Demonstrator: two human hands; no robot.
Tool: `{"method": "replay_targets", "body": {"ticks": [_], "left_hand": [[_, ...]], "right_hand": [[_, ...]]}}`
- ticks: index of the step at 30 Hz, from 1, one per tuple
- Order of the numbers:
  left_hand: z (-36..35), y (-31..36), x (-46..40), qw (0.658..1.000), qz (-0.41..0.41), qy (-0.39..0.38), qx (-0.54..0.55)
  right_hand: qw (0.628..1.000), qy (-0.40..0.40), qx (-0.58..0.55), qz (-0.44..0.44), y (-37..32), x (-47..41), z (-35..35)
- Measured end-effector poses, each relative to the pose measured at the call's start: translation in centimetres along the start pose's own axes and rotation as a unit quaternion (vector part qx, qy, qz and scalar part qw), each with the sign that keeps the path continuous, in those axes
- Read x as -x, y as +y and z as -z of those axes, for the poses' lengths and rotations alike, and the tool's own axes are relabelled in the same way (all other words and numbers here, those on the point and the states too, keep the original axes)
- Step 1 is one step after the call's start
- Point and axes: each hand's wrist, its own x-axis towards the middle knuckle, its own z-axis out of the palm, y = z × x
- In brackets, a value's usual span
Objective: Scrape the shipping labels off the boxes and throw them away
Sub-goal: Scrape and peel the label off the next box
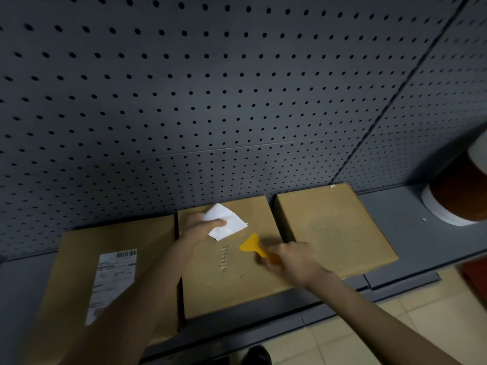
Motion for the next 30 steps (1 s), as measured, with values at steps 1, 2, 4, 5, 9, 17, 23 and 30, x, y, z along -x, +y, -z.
{"method": "replay_targets", "body": {"ticks": [1, 2, 4, 5, 9, 17, 23, 30], "left_hand": [[-0.2, 0.0, 0.1, 1.0, -0.002, -0.006, -0.007], [-0.3, 0.1, 0.3, 1.0, -0.007, -0.013, -0.016], [-0.1, 0.4, 0.9, 0.999, -0.019, -0.041, -0.023], [0.1, 0.4, 1.0, 0.998, -0.024, -0.062, -0.02], [0.6, 0.7, 1.7, 0.994, -0.027, -0.098, -0.031], [-2.3, 0.8, 0.5, 0.999, 0.001, 0.022, -0.034], [-2.0, 0.1, 0.3, 0.999, 0.005, 0.038, 0.005], [-1.6, 0.1, 0.1, 0.999, 0.017, 0.024, 0.012]], "right_hand": [[1.0, -0.005, 0.012, 0.0, 0.9, 0.2, 0.0], [1.0, -0.005, 0.027, 0.004, 1.6, 0.2, 0.0], [0.998, 0.004, 0.063, 0.02, 2.7, -0.2, 0.0], [0.996, 0.01, 0.079, 0.027, 3.1, -0.5, 0.1], [0.993, 0.021, 0.107, 0.046, 4.2, -1.6, 0.9], [0.988, 0.029, 0.128, 0.083, 4.4, -2.7, 1.5], [0.993, 0.011, 0.088, 0.078, 5.2, -2.6, 1.4], [0.998, -0.006, 0.023, 0.065, 3.0, -4.4, 1.4]]}}
